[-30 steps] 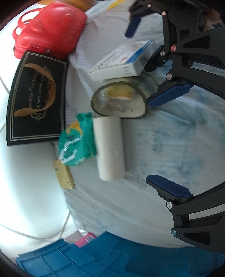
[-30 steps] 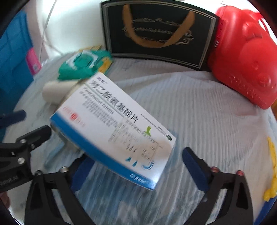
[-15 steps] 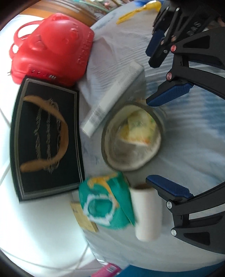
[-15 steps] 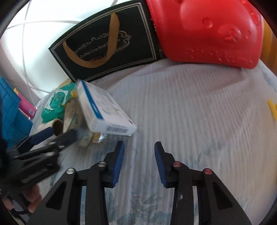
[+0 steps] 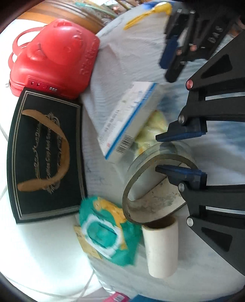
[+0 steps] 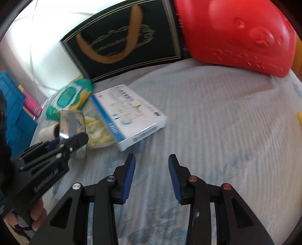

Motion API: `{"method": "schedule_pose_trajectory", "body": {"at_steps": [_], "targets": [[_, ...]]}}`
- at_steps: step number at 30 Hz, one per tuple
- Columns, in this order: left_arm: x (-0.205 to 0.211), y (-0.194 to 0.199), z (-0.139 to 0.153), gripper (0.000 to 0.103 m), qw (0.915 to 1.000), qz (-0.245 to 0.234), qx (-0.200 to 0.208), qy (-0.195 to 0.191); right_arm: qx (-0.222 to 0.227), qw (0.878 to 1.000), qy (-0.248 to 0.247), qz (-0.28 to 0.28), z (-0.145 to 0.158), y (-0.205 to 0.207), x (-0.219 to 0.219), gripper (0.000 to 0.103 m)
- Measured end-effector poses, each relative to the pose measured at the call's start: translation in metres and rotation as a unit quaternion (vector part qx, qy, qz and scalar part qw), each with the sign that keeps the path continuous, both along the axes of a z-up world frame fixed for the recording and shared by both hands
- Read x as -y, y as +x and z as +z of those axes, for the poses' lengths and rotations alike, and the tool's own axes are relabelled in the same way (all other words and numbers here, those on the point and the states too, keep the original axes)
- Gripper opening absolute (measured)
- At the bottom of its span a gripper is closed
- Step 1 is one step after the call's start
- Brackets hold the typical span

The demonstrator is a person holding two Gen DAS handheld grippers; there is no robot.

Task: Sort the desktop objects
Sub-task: 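Grasp the clear packing tape roll with the left tool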

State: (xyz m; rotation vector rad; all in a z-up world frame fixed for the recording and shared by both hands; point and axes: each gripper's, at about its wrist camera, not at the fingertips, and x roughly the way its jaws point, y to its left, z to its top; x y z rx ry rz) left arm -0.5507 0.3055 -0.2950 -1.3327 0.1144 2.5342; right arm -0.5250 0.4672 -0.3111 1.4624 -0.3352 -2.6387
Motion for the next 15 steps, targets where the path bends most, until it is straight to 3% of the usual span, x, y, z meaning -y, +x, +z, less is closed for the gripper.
{"method": "schedule_pose_trajectory", "body": {"at_steps": [1, 3, 4, 10, 12, 14, 15], "targets": [[0.006, 0.007, 0.001, 0.023, 1.0000, 0.001, 0.001, -0.004, -0.002, 1.000, 0.007, 0.010, 0.002, 0.001, 0.007, 0.038], [0.019, 0.019, 0.002, 0.022, 0.9999, 0.006, 0.002, -0.013, -0.003, 1.000, 0.014, 0.023, 0.004, 0.003, 0.019, 0.055], [0.027, 0.025, 0.003, 0.021, 0.9998, 0.008, 0.004, -0.018, -0.004, 0.999, 0.018, 0.030, 0.005, 0.003, 0.025, 0.059], [0.060, 0.043, 0.005, 0.022, 0.9993, 0.021, 0.027, -0.013, -0.001, 0.999, 0.004, 0.047, 0.007, 0.010, 0.044, 0.061], [0.066, 0.046, 0.009, 0.038, 0.9992, 0.031, 0.022, -0.015, 0.003, 0.999, 0.003, 0.050, 0.006, 0.011, 0.048, 0.061], [0.069, 0.048, 0.011, 0.069, 0.9989, 0.042, 0.011, -0.019, 0.006, 0.999, 0.001, 0.053, 0.006, 0.014, 0.053, 0.061], [0.072, 0.048, 0.012, 0.071, 0.9986, 0.050, 0.006, -0.019, 0.007, 0.999, 0.000, 0.054, 0.007, 0.016, 0.053, 0.061]]}}
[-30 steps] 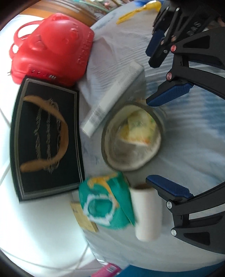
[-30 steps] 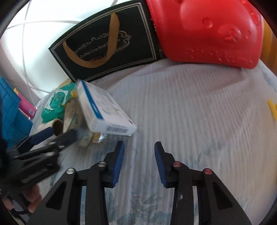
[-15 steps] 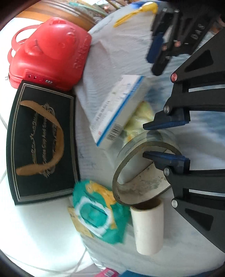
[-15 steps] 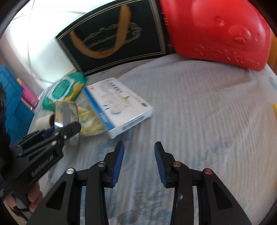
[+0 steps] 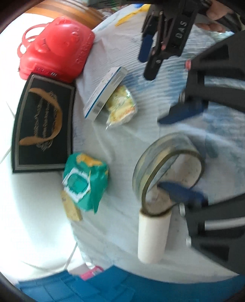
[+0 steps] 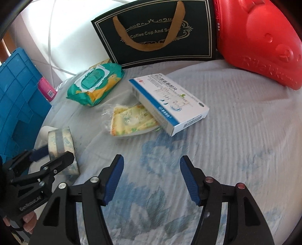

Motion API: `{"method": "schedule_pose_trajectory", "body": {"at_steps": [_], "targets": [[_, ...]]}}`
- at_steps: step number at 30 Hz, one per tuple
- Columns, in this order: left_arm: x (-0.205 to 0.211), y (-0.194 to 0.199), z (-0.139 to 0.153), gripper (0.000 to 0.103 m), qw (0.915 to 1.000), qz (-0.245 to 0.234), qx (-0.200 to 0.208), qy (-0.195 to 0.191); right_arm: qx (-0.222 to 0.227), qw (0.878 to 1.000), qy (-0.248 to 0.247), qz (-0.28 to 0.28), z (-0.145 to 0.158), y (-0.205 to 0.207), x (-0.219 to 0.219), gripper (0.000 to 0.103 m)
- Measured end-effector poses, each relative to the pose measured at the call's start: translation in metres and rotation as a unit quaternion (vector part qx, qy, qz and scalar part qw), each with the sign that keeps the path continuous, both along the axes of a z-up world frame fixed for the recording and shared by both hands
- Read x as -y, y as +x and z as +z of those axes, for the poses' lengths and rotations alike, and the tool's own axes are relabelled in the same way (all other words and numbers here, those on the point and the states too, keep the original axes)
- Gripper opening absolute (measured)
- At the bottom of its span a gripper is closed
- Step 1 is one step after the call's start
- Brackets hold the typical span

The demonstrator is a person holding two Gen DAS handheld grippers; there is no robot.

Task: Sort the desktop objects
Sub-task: 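Grasp the clear packing tape roll with the left tool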

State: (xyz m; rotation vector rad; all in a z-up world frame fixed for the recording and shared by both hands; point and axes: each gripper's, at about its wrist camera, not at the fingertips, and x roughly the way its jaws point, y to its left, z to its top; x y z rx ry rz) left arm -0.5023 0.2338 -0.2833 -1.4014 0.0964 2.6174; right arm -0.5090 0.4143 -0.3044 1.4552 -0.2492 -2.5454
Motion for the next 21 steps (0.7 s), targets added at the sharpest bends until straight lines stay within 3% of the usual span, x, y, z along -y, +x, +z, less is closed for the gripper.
{"method": "schedule_pose_trajectory", "body": {"at_steps": [8, 11, 13, 21], "targets": [[0.004, -0.031, -0.038, 0.071, 0.9973, 0.052, 0.052, -0.001, 0.011, 1.000, -0.001, -0.002, -0.005, 0.008, -0.002, 0.062], [-0.002, -0.025, -0.039, 0.050, 0.9983, 0.043, 0.024, -0.030, 0.014, 1.000, 0.001, -0.004, -0.007, 0.008, -0.004, 0.062], [-0.004, -0.018, -0.034, 0.023, 0.9994, 0.024, 0.020, -0.016, 0.017, 1.000, 0.001, -0.002, -0.009, 0.008, -0.003, 0.062], [0.005, 0.010, -0.036, 0.019, 0.9992, 0.019, 0.034, -0.010, 0.019, 1.000, 0.010, 0.011, -0.009, 0.020, 0.012, 0.062]]}}
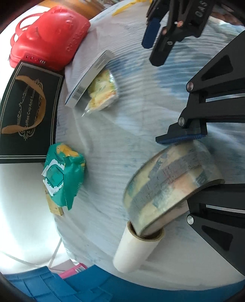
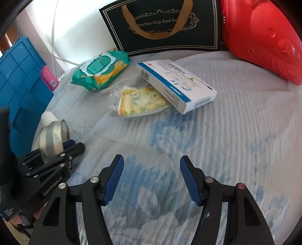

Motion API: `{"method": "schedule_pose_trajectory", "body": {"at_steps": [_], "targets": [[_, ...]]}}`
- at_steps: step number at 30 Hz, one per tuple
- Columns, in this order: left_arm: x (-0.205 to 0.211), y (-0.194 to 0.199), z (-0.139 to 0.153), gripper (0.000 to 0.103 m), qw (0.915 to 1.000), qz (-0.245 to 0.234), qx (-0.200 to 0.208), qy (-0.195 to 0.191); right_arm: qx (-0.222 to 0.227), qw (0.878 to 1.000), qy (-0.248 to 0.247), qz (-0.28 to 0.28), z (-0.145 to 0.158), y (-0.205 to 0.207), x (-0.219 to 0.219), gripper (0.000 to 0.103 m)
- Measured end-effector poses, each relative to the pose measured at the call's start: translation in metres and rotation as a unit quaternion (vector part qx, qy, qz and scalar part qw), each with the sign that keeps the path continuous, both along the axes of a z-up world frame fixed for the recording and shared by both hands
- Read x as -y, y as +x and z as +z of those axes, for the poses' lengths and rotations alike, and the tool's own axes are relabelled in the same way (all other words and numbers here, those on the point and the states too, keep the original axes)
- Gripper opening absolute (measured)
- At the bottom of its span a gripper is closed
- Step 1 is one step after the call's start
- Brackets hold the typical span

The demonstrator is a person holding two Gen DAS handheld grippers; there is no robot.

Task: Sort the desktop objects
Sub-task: 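Grasp the clear packing tape roll with the left tool, then grasp the white sealed pack with the right tool while the left tool holds the tape roll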

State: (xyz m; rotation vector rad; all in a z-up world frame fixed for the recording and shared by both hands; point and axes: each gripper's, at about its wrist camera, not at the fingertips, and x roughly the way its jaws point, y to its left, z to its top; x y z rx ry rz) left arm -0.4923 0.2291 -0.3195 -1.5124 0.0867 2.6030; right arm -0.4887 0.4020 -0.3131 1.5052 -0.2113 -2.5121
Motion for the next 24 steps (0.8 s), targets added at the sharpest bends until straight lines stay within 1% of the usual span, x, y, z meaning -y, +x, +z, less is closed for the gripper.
{"method": "schedule_pose_trajectory", "body": {"at_steps": [2, 6, 10, 13, 16, 17, 18, 19, 22, 24], "targets": [[-0.002, 0.010, 0.002, 0.014, 1.0000, -0.009, 0.001, 0.002, 0.004, 1.000, -0.001, -0.012, -0.001, 0.010, -0.005, 0.062], [-0.011, 0.032, 0.005, 0.012, 0.9996, -0.026, 0.007, 0.010, 0.005, 0.999, 0.004, -0.044, 0.001, 0.036, -0.018, 0.062], [-0.027, 0.062, 0.011, 0.012, 0.9981, -0.059, 0.002, 0.016, 0.003, 0.995, 0.019, -0.095, 0.007, 0.080, -0.041, 0.062], [-0.045, 0.087, 0.016, 0.012, 0.9957, -0.089, 0.002, 0.026, 0.001, 0.988, 0.034, -0.152, 0.015, 0.119, -0.060, 0.062], [-0.057, 0.106, 0.019, 0.012, 0.9930, -0.114, 0.006, 0.031, 0.004, 0.975, 0.052, -0.214, 0.020, 0.154, -0.079, 0.062], [-0.059, 0.110, 0.019, 0.012, 0.9925, -0.118, 0.007, 0.031, 0.009, 0.969, 0.064, -0.238, 0.019, 0.166, -0.084, 0.068], [-0.061, 0.114, 0.018, 0.012, 0.9920, -0.122, 0.007, 0.030, 0.015, 0.965, 0.069, -0.254, 0.018, 0.174, -0.089, 0.079], [-0.061, 0.116, 0.018, 0.012, 0.9918, -0.124, 0.008, 0.029, 0.024, 0.961, 0.066, -0.269, 0.015, 0.182, -0.093, 0.082], [-0.061, 0.122, 0.015, 0.012, 0.9917, -0.126, 0.012, 0.025, 0.027, 0.956, 0.041, -0.289, 0.008, 0.189, -0.099, 0.083], [-0.059, 0.126, 0.015, 0.012, 0.9919, -0.124, 0.013, 0.025, 0.026, 0.955, 0.031, -0.293, 0.001, 0.185, -0.097, 0.083]]}}
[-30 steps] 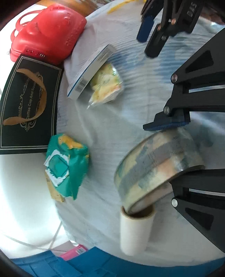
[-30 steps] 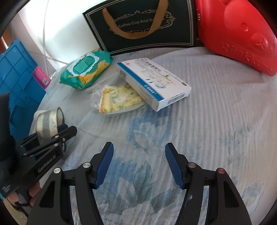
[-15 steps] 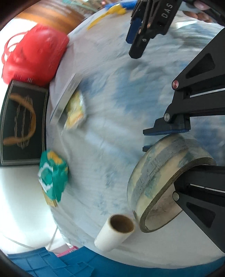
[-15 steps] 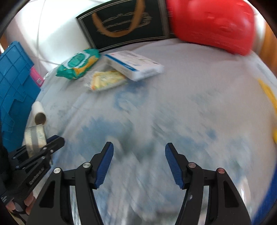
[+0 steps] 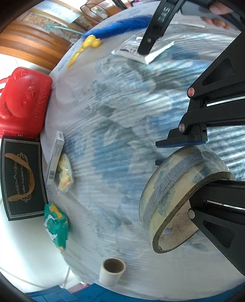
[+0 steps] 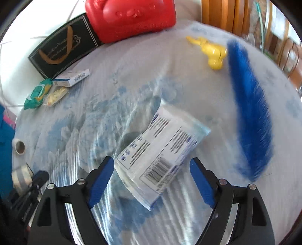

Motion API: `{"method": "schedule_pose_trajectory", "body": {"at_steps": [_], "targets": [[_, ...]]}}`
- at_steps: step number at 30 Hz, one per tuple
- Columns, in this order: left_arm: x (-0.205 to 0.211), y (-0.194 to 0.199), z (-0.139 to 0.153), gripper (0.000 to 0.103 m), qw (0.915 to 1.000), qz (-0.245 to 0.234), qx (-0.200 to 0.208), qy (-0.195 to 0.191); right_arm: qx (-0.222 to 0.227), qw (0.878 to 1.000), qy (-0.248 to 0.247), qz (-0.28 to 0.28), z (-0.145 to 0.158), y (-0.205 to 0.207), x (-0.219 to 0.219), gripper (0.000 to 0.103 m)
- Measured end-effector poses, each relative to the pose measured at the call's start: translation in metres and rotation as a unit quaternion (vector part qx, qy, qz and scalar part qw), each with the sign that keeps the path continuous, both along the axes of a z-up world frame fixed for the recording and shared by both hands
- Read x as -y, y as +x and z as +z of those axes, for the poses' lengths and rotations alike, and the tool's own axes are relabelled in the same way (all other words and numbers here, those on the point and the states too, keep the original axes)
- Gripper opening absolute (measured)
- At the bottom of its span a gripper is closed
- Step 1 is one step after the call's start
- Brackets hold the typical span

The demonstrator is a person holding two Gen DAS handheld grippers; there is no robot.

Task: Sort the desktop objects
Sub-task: 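Grasp the white sealed pack with the right tool while the left tool holds the tape roll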

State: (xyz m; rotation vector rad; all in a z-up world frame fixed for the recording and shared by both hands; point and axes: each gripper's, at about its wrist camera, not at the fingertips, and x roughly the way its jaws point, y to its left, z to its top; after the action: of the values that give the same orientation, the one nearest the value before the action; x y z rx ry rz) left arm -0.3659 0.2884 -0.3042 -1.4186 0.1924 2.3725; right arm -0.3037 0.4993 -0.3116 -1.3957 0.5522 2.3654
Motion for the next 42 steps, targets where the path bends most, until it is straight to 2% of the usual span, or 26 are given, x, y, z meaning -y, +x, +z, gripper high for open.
{"method": "schedule_pose_trajectory", "body": {"at_steps": [2, 5, 7, 9, 14, 17, 22, 24, 26, 28, 31, 36, 37, 38, 39, 41, 42], "targets": [[0.002, 0.004, 0.001, 0.012, 1.0000, 0.000, -0.002, 0.000, -0.005, 1.000, -0.009, -0.005, -0.007, -0.004, 0.002, 0.085], [0.008, 0.011, 0.006, 0.012, 1.0000, 0.002, -0.008, 0.003, -0.001, 1.000, 0.022, 0.009, -0.009, -0.011, 0.008, 0.085], [0.011, 0.015, 0.009, 0.012, 0.9999, 0.005, -0.010, 0.003, 0.014, 0.998, 0.058, 0.036, -0.012, -0.013, 0.017, 0.078], [0.013, 0.017, 0.012, 0.012, 0.9998, 0.009, -0.014, 0.004, 0.014, 0.997, 0.062, 0.052, -0.012, -0.009, 0.019, 0.071], [0.016, 0.025, 0.021, 0.012, 0.9996, 0.016, -0.022, 0.004, 0.009, 0.996, 0.045, 0.076, -0.006, 0.007, 0.023, 0.065], [0.016, 0.032, 0.030, 0.012, 0.9995, 0.019, -0.026, 0.005, -0.001, 0.995, 0.039, 0.093, 0.003, 0.016, 0.030, 0.063], [0.022, 0.045, 0.055, 0.012, 0.9984, 0.032, -0.046, 0.004, -0.033, 0.989, 0.046, 0.139, 0.043, 0.036, 0.052, 0.061], [0.028, 0.051, 0.069, 0.012, 0.9974, 0.043, -0.058, 0.002, -0.055, 0.983, 0.054, 0.166, 0.066, 0.040, 0.064, 0.023], [0.036, 0.056, 0.080, 0.012, 0.9962, 0.056, -0.067, 0.000, -0.061, 0.979, 0.059, 0.185, 0.079, 0.037, 0.072, 0.023], [0.047, 0.062, 0.089, 0.012, 0.9945, 0.074, -0.073, -0.005, -0.048, 0.978, 0.057, 0.196, 0.081, 0.031, 0.076, 0.023], [0.062, 0.071, 0.091, 0.012, 0.9932, 0.091, -0.071, -0.011, -0.033, 0.979, 0.016, 0.200, 0.068, 0.032, 0.077, 0.023], [0.077, 0.080, 0.069, 0.012, 0.9927, 0.110, -0.048, -0.015, 0.004, 0.980, 0.028, 0.195, 0.037, 0.040, 0.088, 0.026], [0.076, 0.082, 0.065, 0.012, 0.9931, 0.108, -0.043, -0.015, 0.010, 0.981, 0.030, 0.192, 0.030, 0.043, 0.089, 0.028], [0.074, 0.083, 0.060, 0.012, 0.9935, 0.106, -0.040, -0.016, 0.014, 0.982, 0.032, 0.187, 0.027, 0.044, 0.087, 0.038], [0.071, 0.084, 0.055, 0.012, 0.9940, 0.101, -0.036, -0.017, 0.017, 0.982, 0.033, 0.183, 0.023, 0.046, 0.085, 0.054], [0.063, 0.082, 0.045, 0.012, 0.9954, 0.089, -0.030, -0.016, 0.018, 0.984, 0.033, 0.175, 0.019, 0.048, 0.080, 0.070], [0.059, 0.080, 0.040, 0.012, 0.9960, 0.083, -0.028, -0.016, 0.015, 0.984, 0.033, 0.172, 0.018, 0.049, 0.078, 0.070]]}}
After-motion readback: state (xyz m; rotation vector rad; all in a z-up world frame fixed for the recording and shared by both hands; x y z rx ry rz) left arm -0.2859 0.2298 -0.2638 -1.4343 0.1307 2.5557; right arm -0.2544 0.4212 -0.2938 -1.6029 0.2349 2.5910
